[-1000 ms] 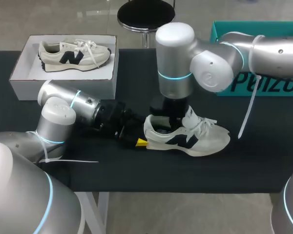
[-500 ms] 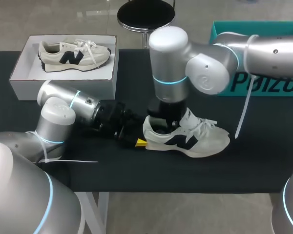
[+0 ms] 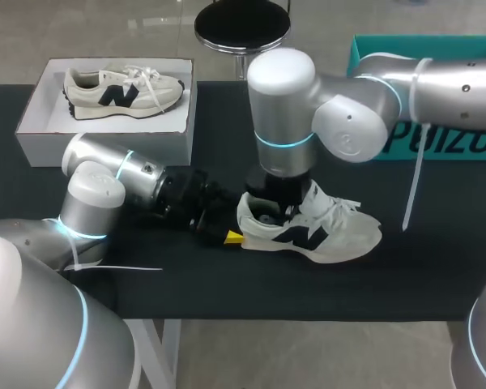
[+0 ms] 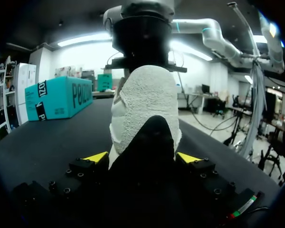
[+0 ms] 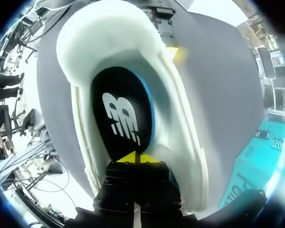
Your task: Take the shoe out of the shoebox, open the shoe tongue, remove and reinsert the insole, then place the shoe into the shoebox
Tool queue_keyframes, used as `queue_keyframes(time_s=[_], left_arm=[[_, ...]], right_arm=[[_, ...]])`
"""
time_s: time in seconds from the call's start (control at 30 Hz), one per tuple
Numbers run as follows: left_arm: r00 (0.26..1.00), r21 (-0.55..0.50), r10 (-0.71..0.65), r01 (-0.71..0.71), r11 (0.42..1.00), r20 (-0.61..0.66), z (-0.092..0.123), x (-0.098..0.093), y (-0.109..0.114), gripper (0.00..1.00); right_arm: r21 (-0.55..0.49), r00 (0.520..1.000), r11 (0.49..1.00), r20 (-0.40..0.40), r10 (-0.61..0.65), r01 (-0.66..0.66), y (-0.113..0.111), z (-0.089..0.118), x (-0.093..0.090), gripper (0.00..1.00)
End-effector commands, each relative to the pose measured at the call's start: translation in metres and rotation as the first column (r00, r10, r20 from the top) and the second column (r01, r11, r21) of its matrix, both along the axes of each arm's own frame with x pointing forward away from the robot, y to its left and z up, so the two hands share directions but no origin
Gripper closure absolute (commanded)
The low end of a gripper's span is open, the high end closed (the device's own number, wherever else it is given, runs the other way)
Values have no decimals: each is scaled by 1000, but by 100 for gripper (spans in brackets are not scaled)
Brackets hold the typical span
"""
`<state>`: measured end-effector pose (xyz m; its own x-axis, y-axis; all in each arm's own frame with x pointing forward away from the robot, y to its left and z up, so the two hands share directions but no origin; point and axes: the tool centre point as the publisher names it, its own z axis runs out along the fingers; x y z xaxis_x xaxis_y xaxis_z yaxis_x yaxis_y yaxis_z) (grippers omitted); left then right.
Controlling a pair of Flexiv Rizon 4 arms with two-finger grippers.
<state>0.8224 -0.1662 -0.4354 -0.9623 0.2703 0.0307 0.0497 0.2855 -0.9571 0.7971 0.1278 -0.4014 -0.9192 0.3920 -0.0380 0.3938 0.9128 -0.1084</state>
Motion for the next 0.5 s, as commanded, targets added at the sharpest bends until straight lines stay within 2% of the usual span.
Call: queue_keyframes(time_s=[0.03,0.5], left_arm=[[1000,3,4,-4,1000,1,-3,1,-2,100],[1000,3,4,-4,1000,1,-3,1,-2,100]], right_arm=[[-6,1000,1000,-2,-8,8,0,12,-5,100],[-10,996,997,50,-76,77,-10,41,6,100]])
